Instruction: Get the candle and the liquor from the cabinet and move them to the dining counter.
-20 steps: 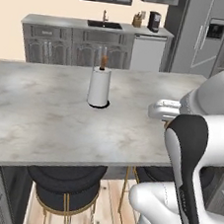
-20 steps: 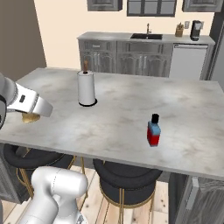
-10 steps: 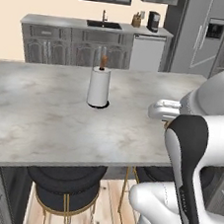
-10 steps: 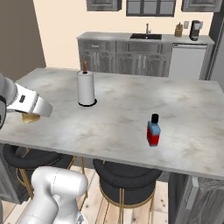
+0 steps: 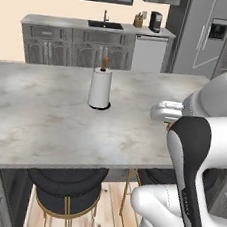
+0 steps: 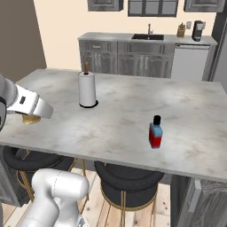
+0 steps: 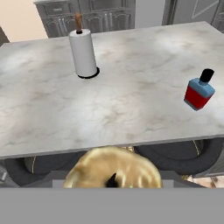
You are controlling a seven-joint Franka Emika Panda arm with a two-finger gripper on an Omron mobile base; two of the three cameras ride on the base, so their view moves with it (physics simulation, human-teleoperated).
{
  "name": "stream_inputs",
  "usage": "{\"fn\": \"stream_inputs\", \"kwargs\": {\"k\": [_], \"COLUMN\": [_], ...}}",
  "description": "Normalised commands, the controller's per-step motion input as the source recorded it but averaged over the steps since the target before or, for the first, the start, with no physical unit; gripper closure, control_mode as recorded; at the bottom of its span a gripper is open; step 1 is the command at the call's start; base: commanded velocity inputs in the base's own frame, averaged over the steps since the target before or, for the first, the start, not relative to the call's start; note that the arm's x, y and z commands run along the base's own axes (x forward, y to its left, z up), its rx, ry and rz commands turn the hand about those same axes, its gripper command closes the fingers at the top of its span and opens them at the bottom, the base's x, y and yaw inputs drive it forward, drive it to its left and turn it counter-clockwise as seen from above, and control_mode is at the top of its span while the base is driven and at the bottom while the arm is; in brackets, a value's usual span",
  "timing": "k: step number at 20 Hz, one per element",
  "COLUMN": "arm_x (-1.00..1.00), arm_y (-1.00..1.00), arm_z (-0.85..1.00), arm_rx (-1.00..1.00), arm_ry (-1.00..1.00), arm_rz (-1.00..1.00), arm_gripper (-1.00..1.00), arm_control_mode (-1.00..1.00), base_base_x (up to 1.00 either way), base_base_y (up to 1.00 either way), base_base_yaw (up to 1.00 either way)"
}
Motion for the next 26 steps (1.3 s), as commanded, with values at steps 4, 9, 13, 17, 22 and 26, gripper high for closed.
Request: {"fn": "stream_inputs", "kwargs": {"k": [4,9,13,17,22,26], "arm_x": [0.0,0.09,0.32,0.4,0.42,0.37], "arm_y": [0.0,0.07,0.21,0.27,0.09,-0.06], "arm_z": [0.0,-0.03,-0.13,-0.19,-0.27,-0.34], "arm_rx": [0.0,0.0,0.0,-0.03,0.0,0.0], "arm_ry": [0.0,0.0,-0.08,-0.04,-0.02,0.0], "arm_rz": [0.0,-0.03,-0.07,-0.12,-0.2,-0.23], "arm_gripper": [1.0,1.0,1.0,1.0,1.0,1.0], "arm_control_mode": [1.0,-1.0,-1.0,-1.0,-1.0,-1.0], "base_base_x": [0.0,0.0,0.0,0.0,0.0,0.0], "base_base_y": [0.0,0.0,0.0,0.0,0.0,0.0], "base_base_yaw": [0.0,0.0,0.0,0.0,0.0,0.0]}}
